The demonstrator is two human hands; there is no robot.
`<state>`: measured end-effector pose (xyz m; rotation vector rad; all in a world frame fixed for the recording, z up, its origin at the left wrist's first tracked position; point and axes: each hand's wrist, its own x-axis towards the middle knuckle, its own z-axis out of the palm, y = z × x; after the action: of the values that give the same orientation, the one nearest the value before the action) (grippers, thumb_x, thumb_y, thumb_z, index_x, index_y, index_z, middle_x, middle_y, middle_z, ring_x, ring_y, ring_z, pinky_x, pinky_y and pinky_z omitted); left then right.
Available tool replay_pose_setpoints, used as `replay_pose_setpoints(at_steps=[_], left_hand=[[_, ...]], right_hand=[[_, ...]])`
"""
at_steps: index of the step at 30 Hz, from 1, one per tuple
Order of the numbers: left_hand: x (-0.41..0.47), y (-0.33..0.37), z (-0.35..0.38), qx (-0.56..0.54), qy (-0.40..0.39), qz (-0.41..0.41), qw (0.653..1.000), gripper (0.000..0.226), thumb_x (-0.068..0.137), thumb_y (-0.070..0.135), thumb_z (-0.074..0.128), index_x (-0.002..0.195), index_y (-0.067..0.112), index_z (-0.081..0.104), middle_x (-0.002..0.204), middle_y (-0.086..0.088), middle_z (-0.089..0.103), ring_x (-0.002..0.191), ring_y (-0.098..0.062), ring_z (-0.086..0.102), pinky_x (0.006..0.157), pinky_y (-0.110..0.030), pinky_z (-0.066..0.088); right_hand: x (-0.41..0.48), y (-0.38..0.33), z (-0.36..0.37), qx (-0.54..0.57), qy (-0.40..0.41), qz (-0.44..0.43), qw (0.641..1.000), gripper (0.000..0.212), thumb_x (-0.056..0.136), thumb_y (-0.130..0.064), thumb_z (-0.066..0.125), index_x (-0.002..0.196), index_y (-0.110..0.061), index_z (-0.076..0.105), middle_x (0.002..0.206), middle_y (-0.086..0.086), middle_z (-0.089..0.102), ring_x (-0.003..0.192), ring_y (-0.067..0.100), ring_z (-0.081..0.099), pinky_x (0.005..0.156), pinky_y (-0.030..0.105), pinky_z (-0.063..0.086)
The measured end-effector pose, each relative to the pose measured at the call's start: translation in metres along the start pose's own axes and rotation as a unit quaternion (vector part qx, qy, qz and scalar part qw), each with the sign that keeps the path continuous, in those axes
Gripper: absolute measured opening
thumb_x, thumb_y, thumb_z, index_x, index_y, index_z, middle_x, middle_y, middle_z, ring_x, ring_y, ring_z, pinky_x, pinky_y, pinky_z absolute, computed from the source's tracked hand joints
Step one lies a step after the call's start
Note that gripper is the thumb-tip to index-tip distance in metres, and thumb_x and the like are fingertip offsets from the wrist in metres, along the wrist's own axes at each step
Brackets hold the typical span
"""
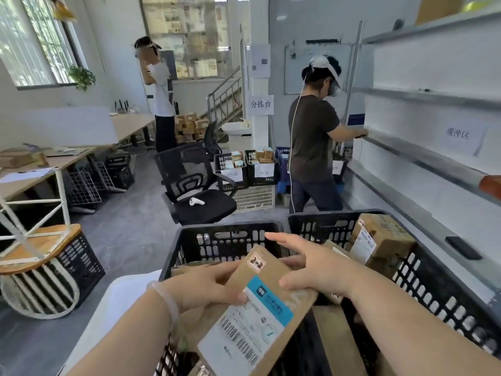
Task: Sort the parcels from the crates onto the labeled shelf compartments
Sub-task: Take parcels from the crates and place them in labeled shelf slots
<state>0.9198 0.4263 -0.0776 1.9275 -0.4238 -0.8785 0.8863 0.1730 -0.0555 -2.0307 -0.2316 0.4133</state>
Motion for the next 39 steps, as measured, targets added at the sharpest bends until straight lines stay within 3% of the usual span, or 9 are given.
replay_pose_setpoints(at_steps=[3,8,12,15,18,22,27,31,39], left_hand=[[-0.007,-0.021,0.005,-0.072,0.031,0.014,0.997,0.082,0.069,0.042,0.087,0.139,0.035,0.045,0.121,-0.002,0.072,0.112,-0.026,0.069,0.096,-0.047,0.054],[-0.013,-0.035,0.016,-0.172,0.142,0.078,0.972,0.09,0.063,0.042,0.091,0.14,0.039,0.046,0.116,-0.001,0.074,0.103,-0.026,0.072,0.09,-0.048,0.057],[-0.01,-0.031,0.033,-0.208,0.147,0.114,0.96,0.086,0.063,0.044,0.091,0.138,0.04,0.048,0.116,0.002,0.073,0.1,-0.023,0.073,0.088,-0.047,0.058],[-0.006,-0.021,0.054,-0.206,0.116,0.136,0.962,0.077,0.065,0.042,0.085,0.133,0.042,0.049,0.114,0.004,0.073,0.097,-0.02,0.074,0.086,-0.044,0.059],[0.0,-0.006,0.083,-0.147,0.024,0.168,0.975,0.085,0.069,0.046,0.086,0.141,0.047,0.04,0.124,0.011,0.068,0.107,-0.011,0.07,0.088,-0.034,0.058],[0.015,0.024,0.126,-0.068,-0.08,0.205,0.973,0.102,0.069,0.048,0.085,0.151,0.051,0.024,0.13,0.02,0.064,0.118,-0.002,0.062,0.108,-0.038,0.046],[0.03,0.069,0.189,-0.028,-0.17,0.237,0.956,0.103,0.073,0.029,0.088,0.15,0.047,0.023,0.13,0.016,0.065,0.117,-0.001,0.062,0.101,-0.029,0.051],[0.039,0.096,0.255,-0.021,-0.196,0.251,0.948,0.107,0.068,0.026,0.091,0.152,0.041,0.027,0.133,0.009,0.062,0.115,-0.004,0.064,0.1,-0.031,0.053],[0.039,0.149,0.445,-0.001,-0.258,0.275,0.926,0.105,0.058,0.041,0.093,0.146,0.047,0.036,0.133,0.013,0.062,0.12,-0.01,0.061,0.101,-0.04,0.053]], right_hand=[[-0.008,0.001,0.015,0.01,0.111,-0.009,0.994,0.076,0.064,-0.046,0.081,0.122,-0.071,0.039,0.149,-0.017,0.039,0.129,0.004,0.047,0.103,0.042,0.048],[-0.027,0.016,0.054,0.093,0.256,0.035,0.961,0.101,0.072,-0.055,0.076,0.15,-0.047,0.014,0.156,-0.013,0.028,0.141,0.011,0.032,0.115,0.044,0.03],[-0.048,0.028,0.087,0.223,0.259,0.049,0.938,0.108,0.058,-0.059,0.084,0.148,-0.039,0.029,0.139,-0.013,0.054,0.123,0.005,0.054,0.109,0.04,0.041],[-0.076,0.033,0.097,0.28,0.305,0.044,0.909,0.054,0.081,-0.029,0.075,0.128,-0.039,0.049,0.116,-0.014,0.069,0.109,0.004,0.064,0.091,0.029,0.052],[-0.118,0.037,0.093,0.271,0.383,0.063,0.881,0.064,0.07,-0.045,0.08,0.128,-0.04,0.052,0.113,-0.015,0.07,0.109,0.009,0.065,0.095,0.038,0.05],[-0.183,0.034,0.075,0.233,0.454,0.062,0.858,0.055,0.072,-0.041,0.074,0.122,-0.043,0.052,0.105,-0.019,0.071,0.099,0.004,0.068,0.083,0.03,0.054],[-0.251,0.047,0.054,0.239,0.54,0.075,0.803,0.047,0.085,-0.029,0.071,0.125,-0.039,0.05,0.104,-0.015,0.073,0.092,0.002,0.07,0.074,0.021,0.054],[-0.316,0.063,0.045,0.223,0.588,0.085,0.773,0.052,0.085,-0.031,0.07,0.134,-0.032,0.05,0.108,-0.014,0.072,0.097,0.003,0.069,0.081,0.024,0.055],[-0.49,0.121,0.026,0.239,0.67,0.097,0.696,0.048,0.09,-0.03,0.066,0.134,-0.033,0.048,0.108,-0.016,0.071,0.089,-0.002,0.069,0.064,0.014,0.051]])
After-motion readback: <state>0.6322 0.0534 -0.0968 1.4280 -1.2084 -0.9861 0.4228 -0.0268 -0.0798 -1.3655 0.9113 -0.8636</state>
